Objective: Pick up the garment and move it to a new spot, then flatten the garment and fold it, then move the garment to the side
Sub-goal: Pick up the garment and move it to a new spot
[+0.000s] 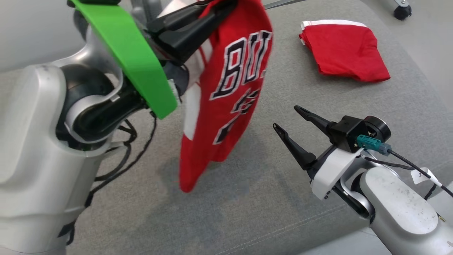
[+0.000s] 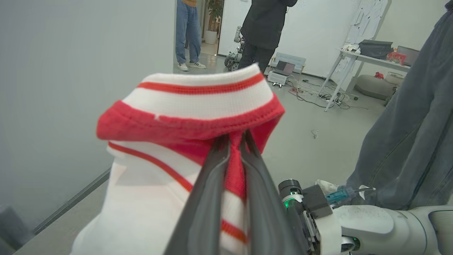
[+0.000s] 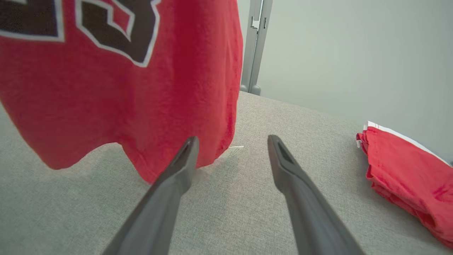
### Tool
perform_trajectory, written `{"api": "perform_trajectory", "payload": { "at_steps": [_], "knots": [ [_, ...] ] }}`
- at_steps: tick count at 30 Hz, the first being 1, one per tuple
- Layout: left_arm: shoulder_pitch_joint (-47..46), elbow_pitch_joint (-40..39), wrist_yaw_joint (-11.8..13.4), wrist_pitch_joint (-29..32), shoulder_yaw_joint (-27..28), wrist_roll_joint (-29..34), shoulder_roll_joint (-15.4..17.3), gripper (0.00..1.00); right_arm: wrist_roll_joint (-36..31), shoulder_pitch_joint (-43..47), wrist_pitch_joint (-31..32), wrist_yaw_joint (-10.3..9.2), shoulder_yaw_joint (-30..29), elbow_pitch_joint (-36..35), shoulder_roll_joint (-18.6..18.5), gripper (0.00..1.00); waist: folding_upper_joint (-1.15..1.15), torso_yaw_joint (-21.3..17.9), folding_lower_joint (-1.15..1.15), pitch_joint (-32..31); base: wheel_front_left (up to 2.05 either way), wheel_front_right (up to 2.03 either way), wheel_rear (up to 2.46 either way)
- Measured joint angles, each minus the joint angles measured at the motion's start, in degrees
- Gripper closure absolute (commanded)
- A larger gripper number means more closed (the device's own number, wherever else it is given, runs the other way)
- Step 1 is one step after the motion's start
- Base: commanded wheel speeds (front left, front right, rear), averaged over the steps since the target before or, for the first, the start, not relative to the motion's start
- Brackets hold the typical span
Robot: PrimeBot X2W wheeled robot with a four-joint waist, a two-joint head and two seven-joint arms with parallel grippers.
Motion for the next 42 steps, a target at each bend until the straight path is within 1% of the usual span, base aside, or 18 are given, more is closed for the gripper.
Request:
{"api": "perform_trajectory", "payload": {
  "at_steps": [5,8,10,12,16,20,23,26,28,30,32,34,36,37,38,39,41,42],
  "knots": [
    [-0.08,-2.13,0.0,-2.48,-3.78,-5.66,-5.33,1.0,0.9,0.0,-0.01,0.0,0.15,0.22,0.64,0.0,0.0,-2.94,0.0,-0.18,0.0,0.0,0.0],
    [0.7,-2.55,-0.01,-2.44,-7.36,-8.08,-6.68,1.0,1.33,0.02,-0.08,0.0,-0.01,0.31,0.64,0.0,0.0,-4.61,0.0,-0.1,0.0,0.0,0.0],
    [2.1,-2.35,-0.01,-2.35,-9.46,-8.08,-6.12,1.0,1.43,0.05,-0.11,-0.01,-0.3,0.41,0.65,0.0,0.0,-5.55,0.0,0.08,0.0,0.0,0.0],
    [4.03,-1.68,-0.01,-2.2,-11.31,-7.91,-4.22,1.0,1.7,0.14,-0.51,-0.03,-0.71,0.49,0.62,0.0,0.0,-6.23,0.0,0.43,0.0,0.0,0.0],
    [5.91,0.0,-0.01,-1.87,-15.45,-4.15,3.64,1.0,1.86,0.87,-0.67,-0.09,-1.14,0.75,0.57,0.0,0.0,-6.56,0.0,1.47,0.0,0.0,0.0],
    [7.49,3.07,-0.01,-3.9,-15.97,0.04,10.63,1.0,2.05,0.98,-1.12,-0.09,-0.96,0.8,0.88,0.0,0.0,-5.93,0.0,2.3,0.0,0.0,0.0],
    [7.39,4.43,-0.01,-6.94,-15.71,3.81,14.33,1.0,2.29,1.0,-1.12,-0.09,-0.55,0.77,1.3,0.0,0.0,-5.31,0.0,3.05,0.0,0.0,0.0],
    [7.37,7.11,-0.02,-11.65,-14.01,5.44,16.49,0.98,2.24,0.99,-1.12,-0.08,0.7,0.94,1.86,0.0,0.0,-4.76,0.0,3.84,0.0,0.0,0.0],
    [7.34,8.56,-0.02,-13.44,-13.9,6.31,17.97,0.95,2.23,0.92,-1.11,-0.07,1.22,0.92,2.45,0.0,0.0,-4.56,0.0,4.28,0.0,0.0,0.0],
    [7.36,10.1,-0.03,-14.94,-14.04,6.77,19.03,0.95,2.15,0.67,-1.12,-0.07,1.52,0.92,2.76,0.0,0.0,-4.53,0.0,4.76,0.0,0.0,0.0],
    [7.53,11.95,-0.04,-16.16,-14.9,6.71,20.09,0.98,2.14,0.27,-1.2,-0.07,1.53,1.0,3.01,0.0,0.0,-4.78,0.0,4.99,0.0,0.0,0.0],
    [7.72,13.17,-0.04,-16.81,-16.24,6.44,20.51,1.0,2.14,0.19,-1.65,-0.07,1.04,1.14,2.85,0.0,0.0,-5.1,0.0,5.01,0.0,0.0,0.0],
    [7.8,13.76,-0.05,-17.95,-17.31,5.9,20.36,0.98,2.13,0.19,-1.68,-0.07,0.51,1.66,2.26,0.0,0.0,-5.21,0.0,4.98,0.0,0.0,0.0],
    [7.81,14.07,-0.05,-18.5,-17.51,5.52,20.27,0.92,2.13,0.19,-1.68,-0.07,0.27,1.87,2.0,0.0,0.0,-5.23,0.0,4.95,0.0,0.0,0.0],
    [7.81,14.41,-0.05,-19.02,-17.71,5.06,20.3,0.81,2.14,0.19,-1.69,-0.08,0.1,1.98,1.79,0.0,0.0,-5.23,0.0,4.91,0.0,0.0,0.0],
    [7.8,14.97,-0.05,-19.47,-17.9,4.77,20.33,0.59,2.13,0.19,-1.69,-0.08,0.01,2.05,1.68,0.0,0.0,-5.23,0.0,4.87,0.0,0.0,0.0],
    [7.8,15.99,-0.05,-19.8,-18.58,4.46,20.41,0.0,2.14,0.19,-1.7,-0.08,-0.11,2.26,1.65,0.0,0.0,-5.17,0.0,4.75,0.0,0.0,0.0],
    [7.8,16.48,-0.05,-20.2,-19.01,4.43,20.43,0.0,2.14,0.19,-1.71,-0.09,-0.14,2.34,1.65,0.0,0.0,-5.13,0.0,4.68,0.0,0.0,0.0]
  ]
}}
